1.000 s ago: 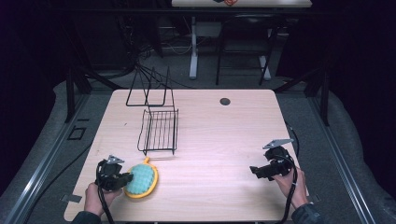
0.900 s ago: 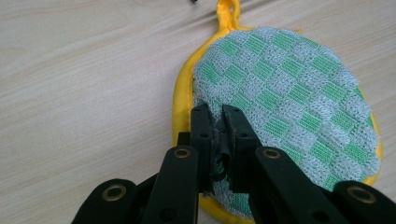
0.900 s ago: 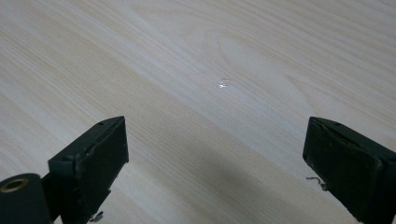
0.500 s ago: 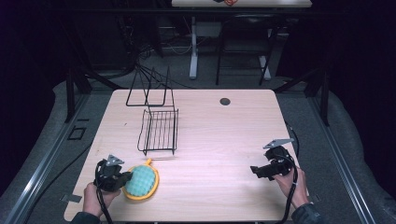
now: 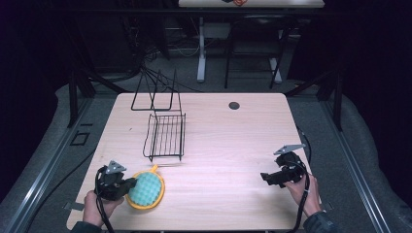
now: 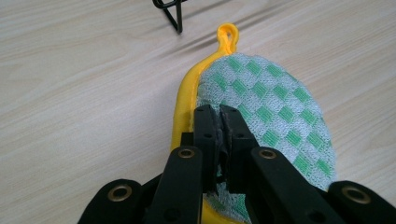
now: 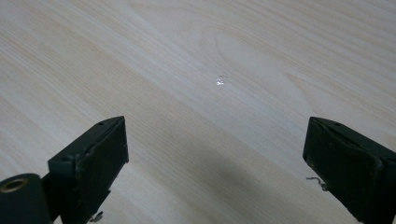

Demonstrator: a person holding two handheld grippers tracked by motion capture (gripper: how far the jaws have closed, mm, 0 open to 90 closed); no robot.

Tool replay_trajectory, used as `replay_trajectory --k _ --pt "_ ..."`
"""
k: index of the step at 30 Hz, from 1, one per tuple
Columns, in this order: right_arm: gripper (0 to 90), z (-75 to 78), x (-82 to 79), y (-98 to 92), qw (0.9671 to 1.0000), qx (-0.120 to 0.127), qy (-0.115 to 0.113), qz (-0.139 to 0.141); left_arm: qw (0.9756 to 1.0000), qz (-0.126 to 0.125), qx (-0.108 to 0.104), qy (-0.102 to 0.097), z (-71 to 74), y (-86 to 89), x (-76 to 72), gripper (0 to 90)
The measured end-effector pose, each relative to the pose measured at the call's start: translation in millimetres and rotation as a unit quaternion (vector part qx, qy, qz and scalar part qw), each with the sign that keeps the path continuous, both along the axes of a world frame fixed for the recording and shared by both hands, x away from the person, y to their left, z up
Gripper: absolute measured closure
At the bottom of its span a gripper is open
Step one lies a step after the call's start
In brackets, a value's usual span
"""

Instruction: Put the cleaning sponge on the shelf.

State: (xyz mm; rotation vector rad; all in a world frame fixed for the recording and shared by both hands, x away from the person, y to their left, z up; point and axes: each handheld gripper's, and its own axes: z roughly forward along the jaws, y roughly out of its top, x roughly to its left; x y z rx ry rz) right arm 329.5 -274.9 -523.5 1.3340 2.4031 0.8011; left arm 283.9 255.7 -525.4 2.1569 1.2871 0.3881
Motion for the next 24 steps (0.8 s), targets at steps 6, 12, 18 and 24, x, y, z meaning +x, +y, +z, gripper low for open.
replay_trajectory --k 6,12,18,24 --pt "6.1 -0.5 0.2 0.1 1.0 -0.002 0.0 0.0 1.0 -0.002 -0.003 -0.007 3.2 0.2 -1.4 86.9" --pt "6.1 -0.1 0.1 -0.5 1.0 -0.002 -0.001 -0.001 0.9999 -0.004 -0.01 -0.012 7.2 0.3 -3.5 86.9" --pt "6.1 -0.1 0.0 -0.5 1.0 0.0 -0.003 -0.001 0.9996 -0.007 -0.018 -0.018 11.2 -0.2 -5.8 87.0" --pt "6.2 0.3 0.0 -0.8 1.0 -0.001 -0.003 -0.001 0.9993 -0.007 -0.027 -0.023 14.4 0.2 -6.5 87.0"
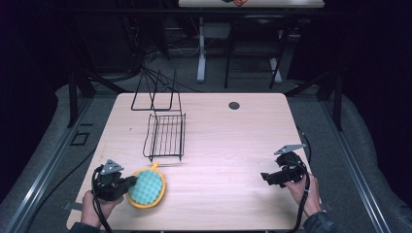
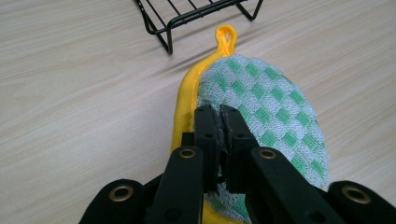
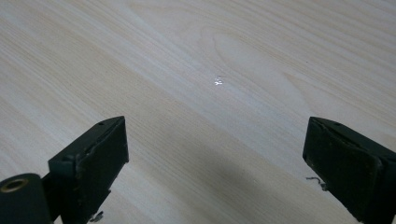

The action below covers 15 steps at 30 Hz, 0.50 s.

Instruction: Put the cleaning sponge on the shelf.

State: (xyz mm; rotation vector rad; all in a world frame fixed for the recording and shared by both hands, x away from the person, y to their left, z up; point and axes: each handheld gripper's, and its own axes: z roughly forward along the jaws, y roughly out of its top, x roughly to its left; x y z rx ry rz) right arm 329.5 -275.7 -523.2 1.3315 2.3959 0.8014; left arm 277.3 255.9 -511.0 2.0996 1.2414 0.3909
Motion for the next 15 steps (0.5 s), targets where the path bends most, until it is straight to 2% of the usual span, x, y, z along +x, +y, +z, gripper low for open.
replay_trajectory --k 15 --pt "6.3 -0.2 0.2 -0.1 1.0 -0.001 0.0 -0.002 0.9997 0.005 -0.016 -0.02 9.9 1.2 -0.4 87.0"
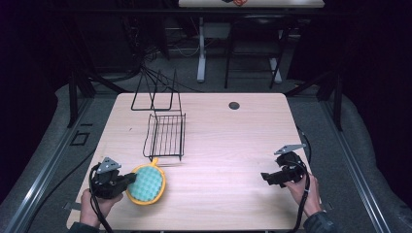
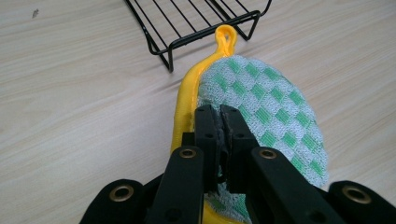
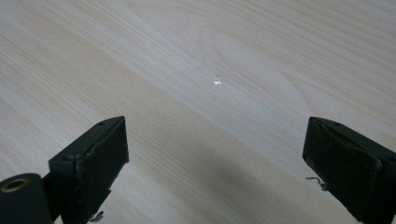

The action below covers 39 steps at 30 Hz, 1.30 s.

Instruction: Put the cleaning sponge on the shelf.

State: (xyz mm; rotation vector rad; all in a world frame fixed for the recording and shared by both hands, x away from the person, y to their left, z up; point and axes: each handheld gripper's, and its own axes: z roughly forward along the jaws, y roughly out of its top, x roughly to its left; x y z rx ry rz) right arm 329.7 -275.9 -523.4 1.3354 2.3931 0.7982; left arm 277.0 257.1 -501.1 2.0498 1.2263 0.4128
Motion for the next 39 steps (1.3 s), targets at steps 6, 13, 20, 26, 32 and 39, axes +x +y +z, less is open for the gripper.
replay_trajectory --k 6,13,20,26,32,39 --pt "6.3 0.1 0.1 0.1 1.0 0.0 0.0 0.0 1.0 0.003 -0.006 -0.007 4.3 1.9 0.4 87.0" --pt "6.4 0.4 0.2 -0.5 1.0 -0.001 0.0 -0.002 0.9997 0.009 -0.013 -0.016 9.7 3.0 2.4 87.0" --pt "6.4 0.5 0.3 0.0 1.0 -0.002 0.002 -0.001 0.9994 0.01 -0.021 -0.025 15.3 2.7 3.8 87.0" --pt "6.4 0.7 0.4 -0.4 1.0 -0.003 0.001 -0.002 0.999 0.009 -0.028 -0.033 22.0 1.6 7.1 87.0" --pt "6.4 0.2 0.8 0.1 1.0 -0.006 0.0 0.0 0.9984 0.01 -0.035 -0.043 27.6 -1.0 9.9 87.0" --pt "6.5 -0.2 1.0 0.9 1.0 -0.004 0.002 -0.001 0.9979 0.014 -0.04 -0.048 29.8 0.5 13.9 87.1"
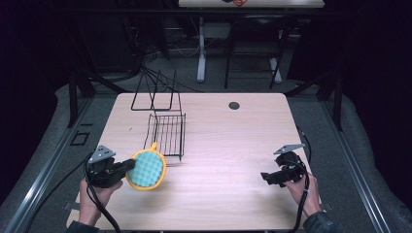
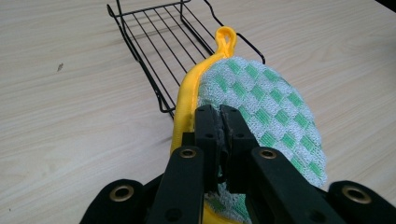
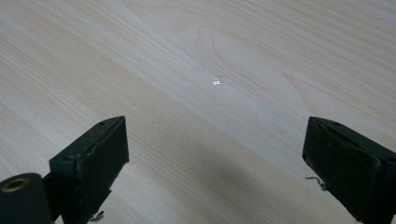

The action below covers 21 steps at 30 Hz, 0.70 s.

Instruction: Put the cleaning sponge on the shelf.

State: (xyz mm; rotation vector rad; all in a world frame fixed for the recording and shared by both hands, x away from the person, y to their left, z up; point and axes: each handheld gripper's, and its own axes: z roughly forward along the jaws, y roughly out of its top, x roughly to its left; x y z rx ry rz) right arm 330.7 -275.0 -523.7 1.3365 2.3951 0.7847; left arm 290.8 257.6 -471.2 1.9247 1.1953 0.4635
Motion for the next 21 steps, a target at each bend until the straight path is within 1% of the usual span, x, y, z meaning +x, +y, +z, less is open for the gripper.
replay_trajectory --k 6,7,8,12,20,21 --pt "6.5 -0.2 0.3 0.6 1.0 0.001 0.001 0.0 0.9999 0.009 -0.005 -0.007 3.2 1.2 2.4 87.0" --pt "6.5 -0.1 0.3 0.7 1.0 0.0 0.001 0.0 0.9999 0.008 -0.003 -0.008 3.8 1.7 3.1 87.0" --pt "6.6 -0.1 0.2 0.8 1.0 0.0 0.0 0.0 0.9999 0.009 -0.006 -0.012 4.7 1.5 3.8 87.0" --pt "6.4 0.4 -0.1 0.5 1.0 0.001 0.0 0.001 0.9998 0.01 -0.012 -0.015 6.8 0.4 6.5 87.0" --pt "6.4 0.2 -0.1 0.6 1.0 0.001 -0.002 0.0 0.9995 0.014 -0.015 -0.024 10.9 -0.4 14.8 87.0" --pt "6.4 0.2 0.0 0.5 1.0 0.001 -0.002 0.001 0.9993 0.017 -0.017 -0.027 11.6 -0.5 17.0 87.0"
